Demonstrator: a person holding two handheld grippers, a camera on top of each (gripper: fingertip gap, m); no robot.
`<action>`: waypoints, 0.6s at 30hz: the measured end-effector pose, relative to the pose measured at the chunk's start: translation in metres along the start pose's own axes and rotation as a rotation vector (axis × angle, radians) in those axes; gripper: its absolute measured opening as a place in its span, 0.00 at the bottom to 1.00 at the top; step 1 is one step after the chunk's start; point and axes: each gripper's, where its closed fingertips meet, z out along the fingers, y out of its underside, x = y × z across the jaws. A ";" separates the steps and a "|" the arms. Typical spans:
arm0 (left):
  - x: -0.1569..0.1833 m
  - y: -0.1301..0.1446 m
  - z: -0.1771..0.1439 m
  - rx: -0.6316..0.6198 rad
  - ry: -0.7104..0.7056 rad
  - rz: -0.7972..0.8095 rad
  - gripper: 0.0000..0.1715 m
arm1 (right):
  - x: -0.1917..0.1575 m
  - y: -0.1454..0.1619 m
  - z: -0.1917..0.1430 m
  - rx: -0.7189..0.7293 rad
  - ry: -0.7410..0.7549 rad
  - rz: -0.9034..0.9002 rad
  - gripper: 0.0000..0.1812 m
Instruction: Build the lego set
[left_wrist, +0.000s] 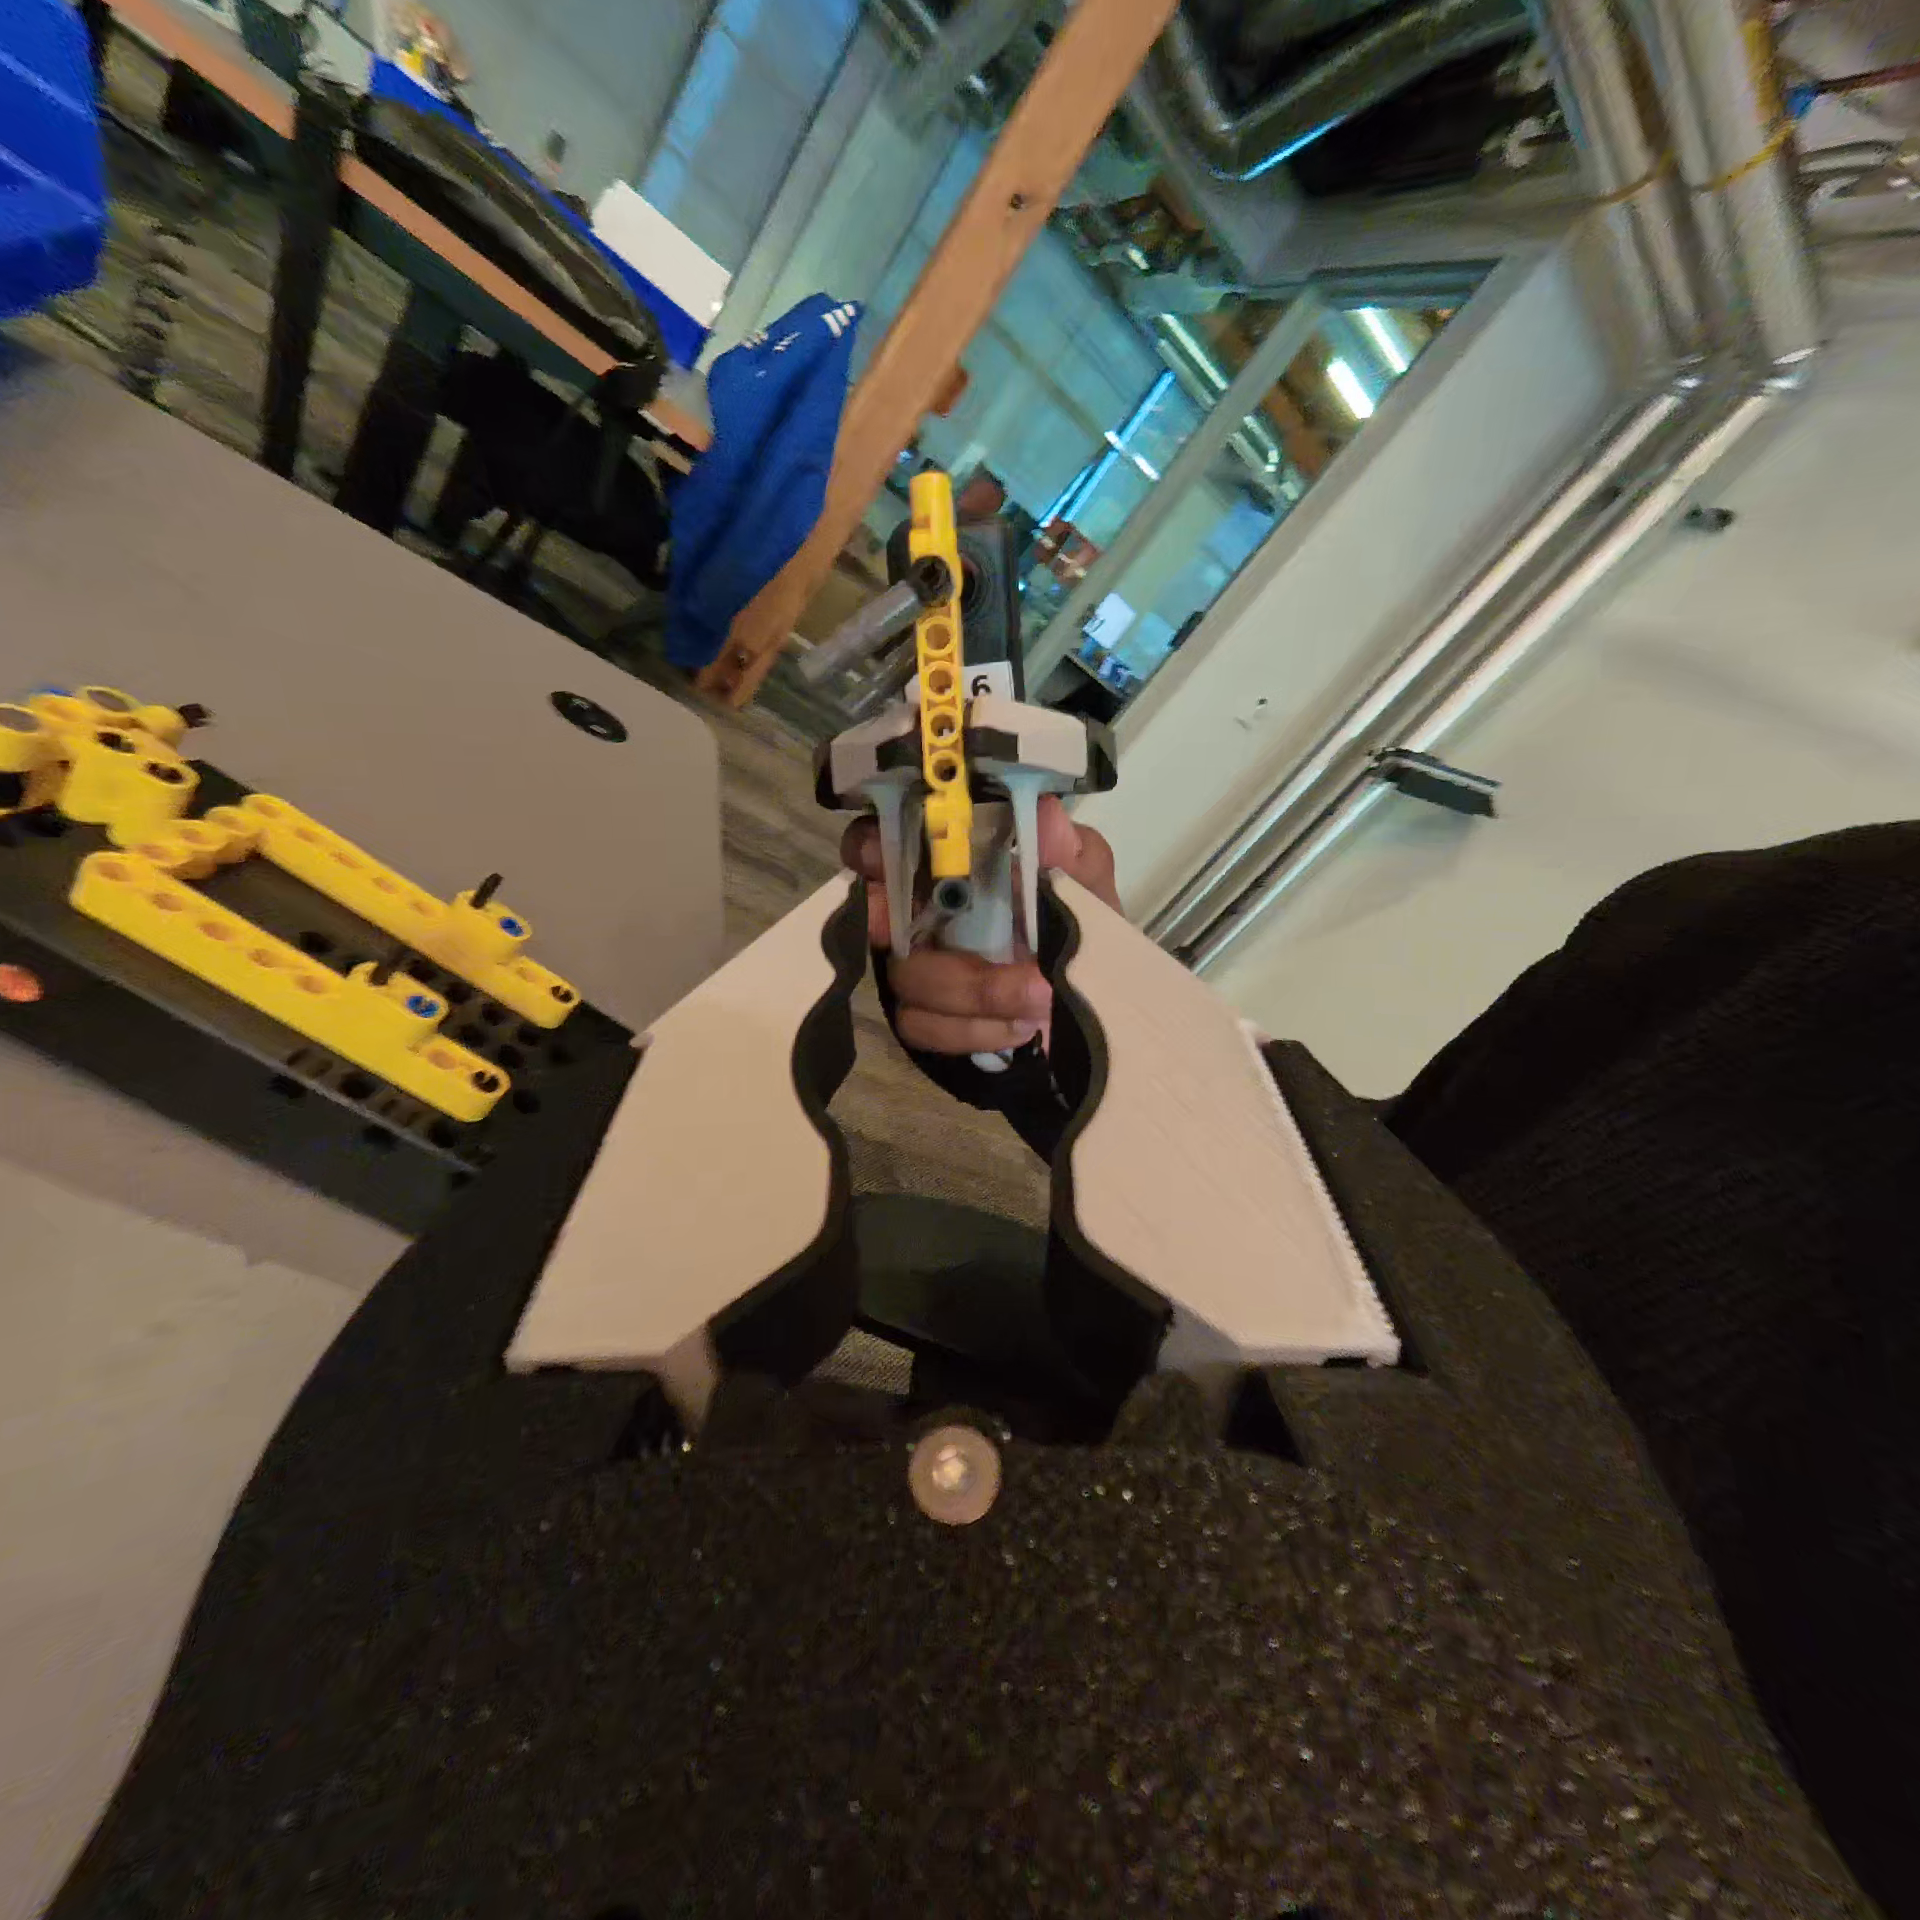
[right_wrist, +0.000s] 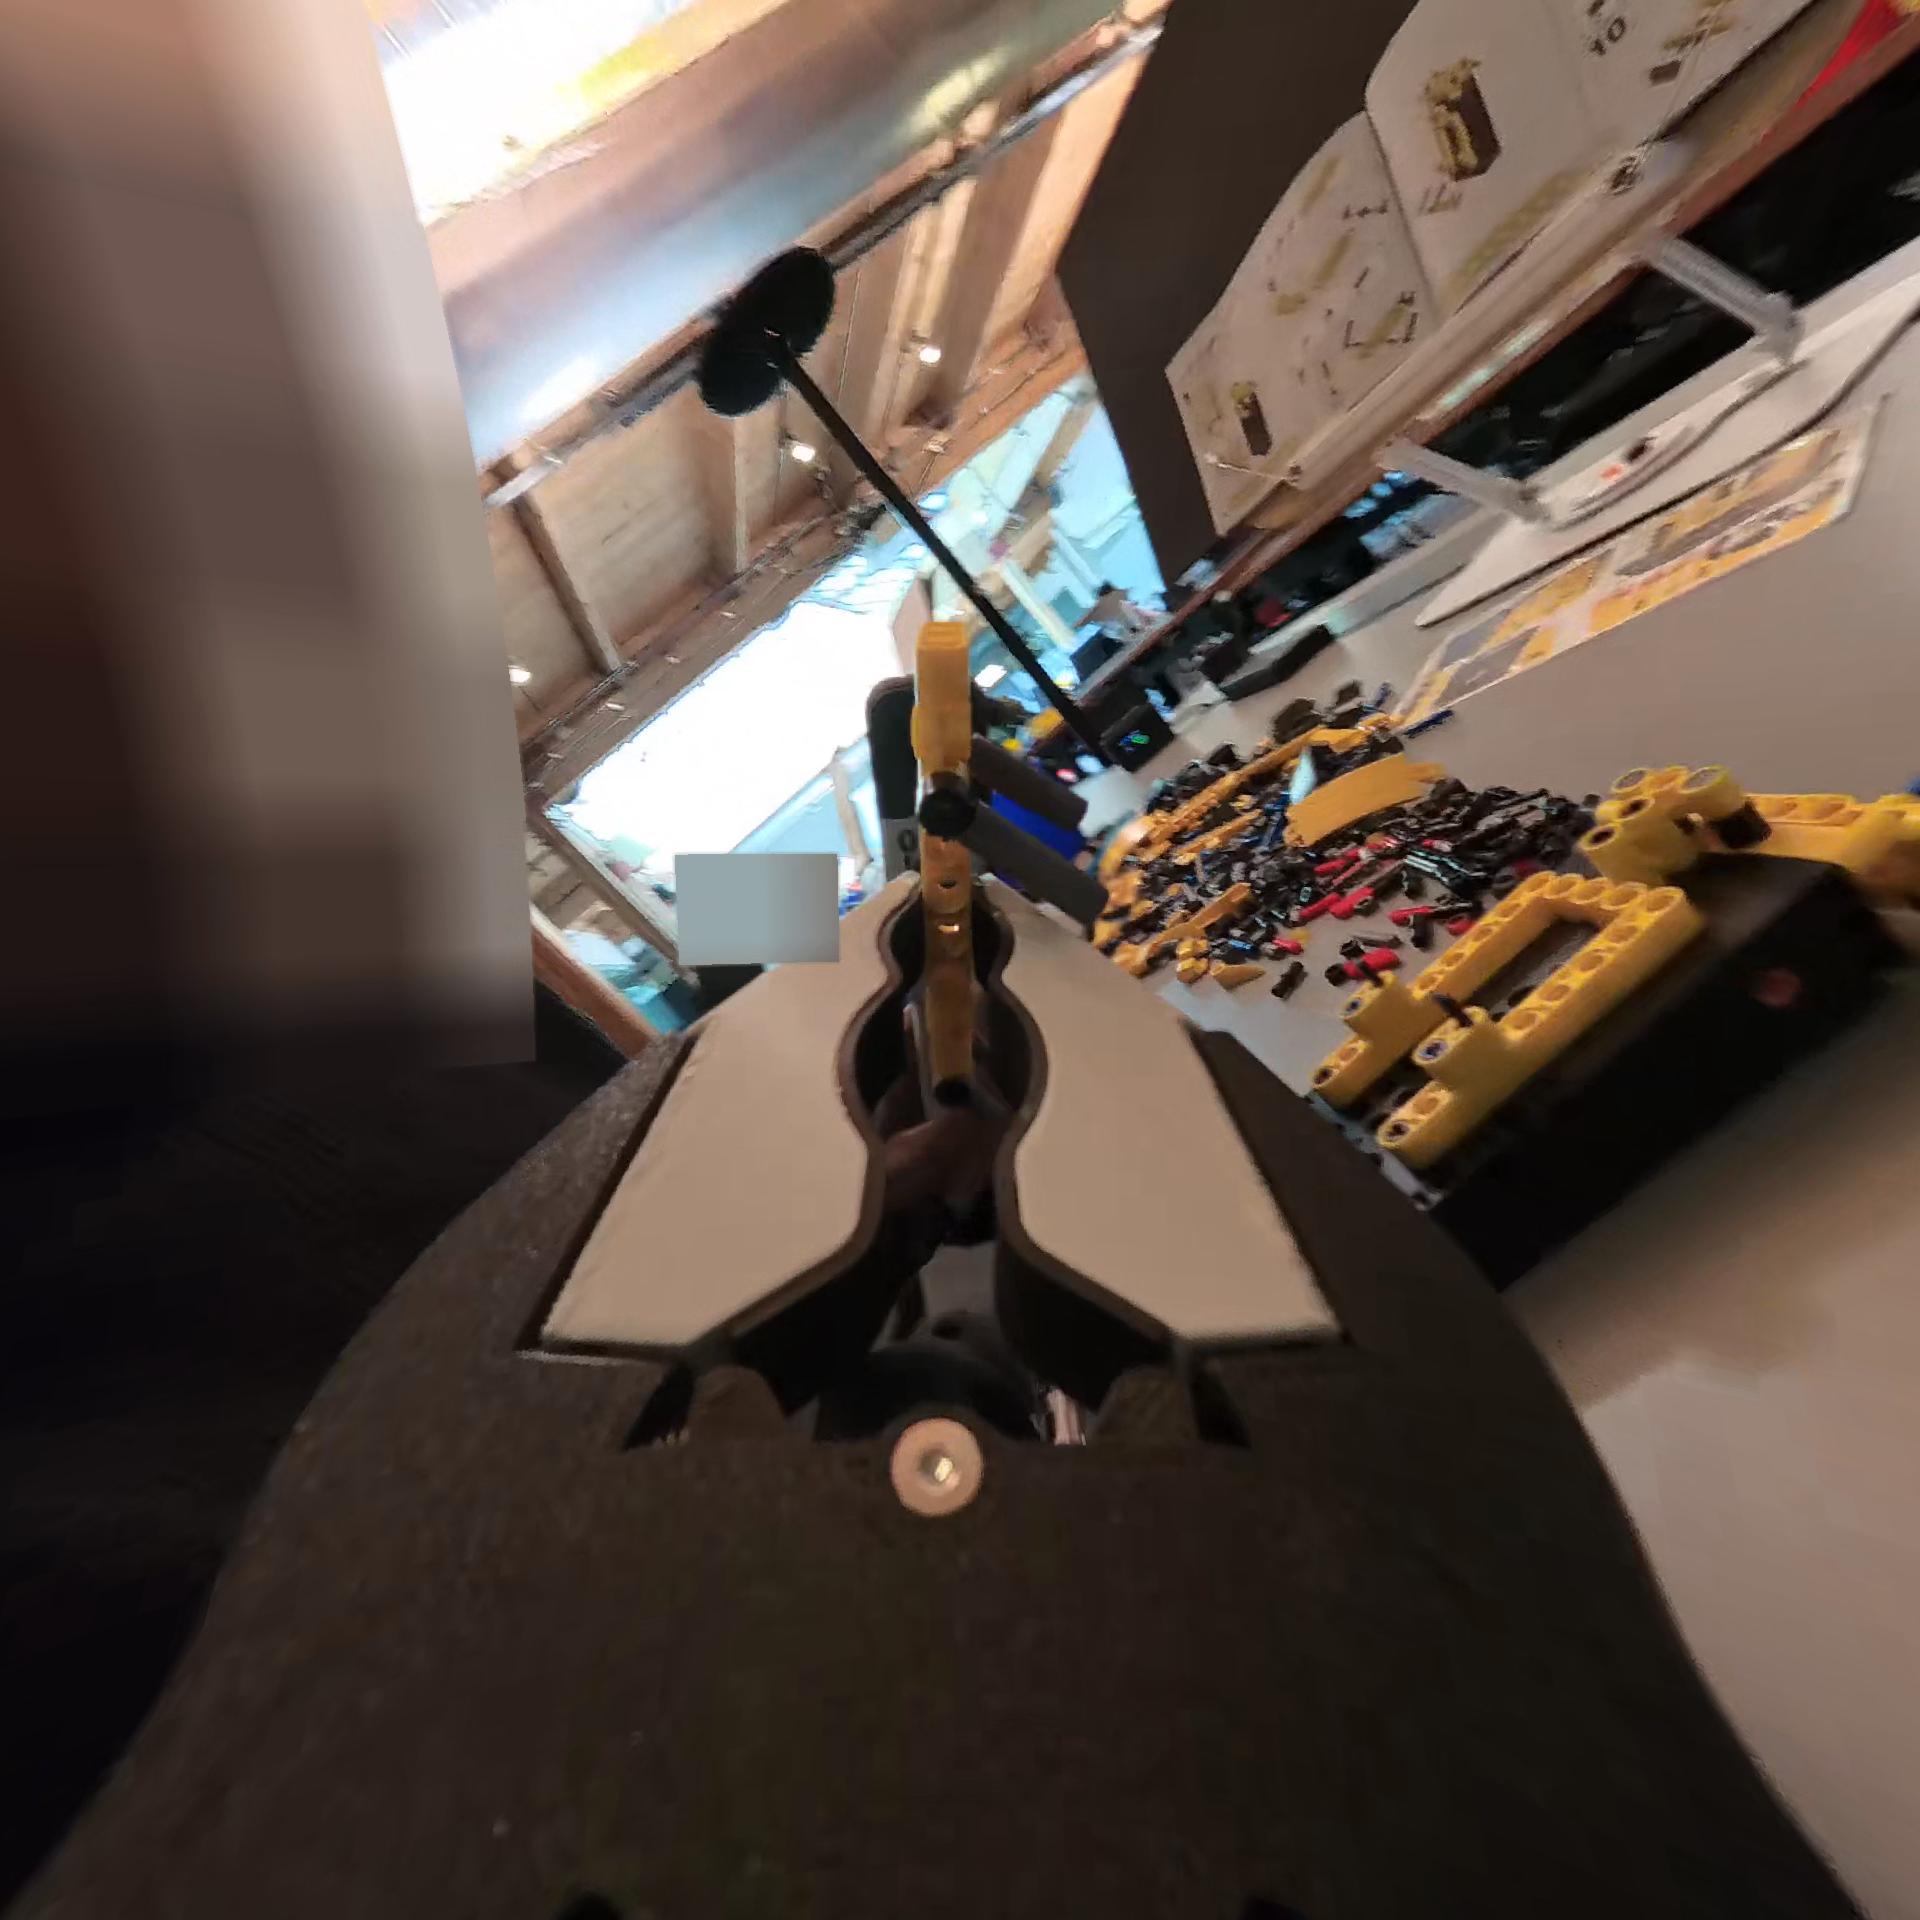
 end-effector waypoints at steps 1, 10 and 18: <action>0.002 -0.001 0.000 0.013 0.015 -0.002 0.18 | 0.000 0.003 0.003 -0.009 0.022 -0.010 0.04; 0.017 0.005 -0.002 -0.010 0.117 -0.005 0.07 | -0.015 0.009 0.022 0.002 0.155 -0.052 0.04; 0.000 -0.013 -0.012 0.079 -0.088 0.129 0.06 | 0.001 -0.005 -0.004 0.130 0.435 -0.075 0.15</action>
